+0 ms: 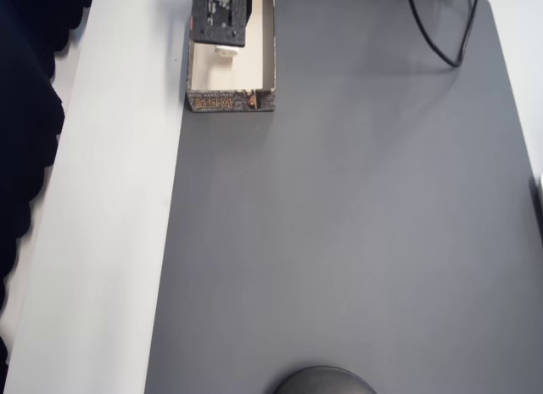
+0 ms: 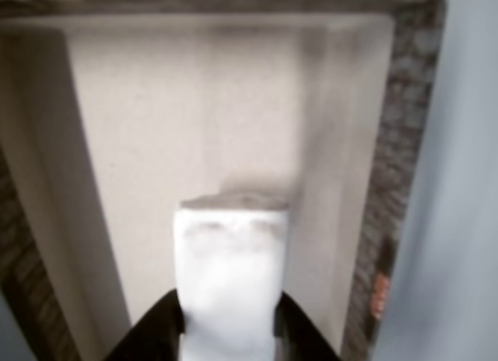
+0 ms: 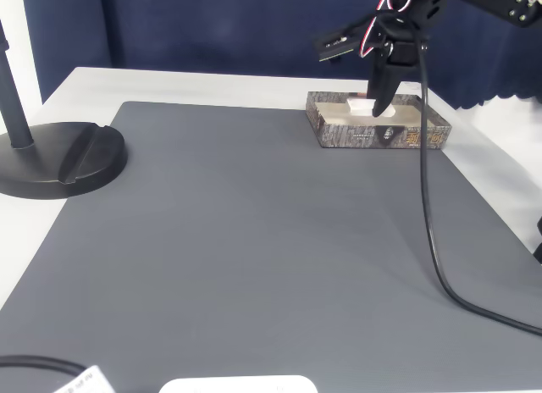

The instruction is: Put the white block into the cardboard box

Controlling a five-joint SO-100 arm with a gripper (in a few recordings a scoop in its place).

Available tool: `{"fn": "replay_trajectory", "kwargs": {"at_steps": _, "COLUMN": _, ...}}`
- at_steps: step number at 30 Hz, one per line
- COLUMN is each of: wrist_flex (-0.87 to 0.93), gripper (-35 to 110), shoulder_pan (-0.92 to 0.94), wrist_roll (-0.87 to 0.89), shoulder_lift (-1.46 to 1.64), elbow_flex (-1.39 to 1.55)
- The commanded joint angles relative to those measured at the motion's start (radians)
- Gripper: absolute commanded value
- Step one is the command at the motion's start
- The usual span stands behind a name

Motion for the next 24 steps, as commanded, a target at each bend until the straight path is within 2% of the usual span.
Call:
{"fn": "replay_trajectory", "kwargs": {"at_steps": 1, "wrist_flex": -0.008, "gripper": -2, "shoulder_pan": -0.008, "wrist_roll": -0.018, "shoulder_lift": -0.006, "elbow_flex": -0.091}}
{"fn": "replay_trajectory", "kwargs": {"at_steps": 24, "wrist_flex": -0.014, "gripper": -2, "shoulder_pan": -0.015, "wrist_roll": -0.014, "shoulder_lift": -0.081, "elbow_flex": -0.143}}
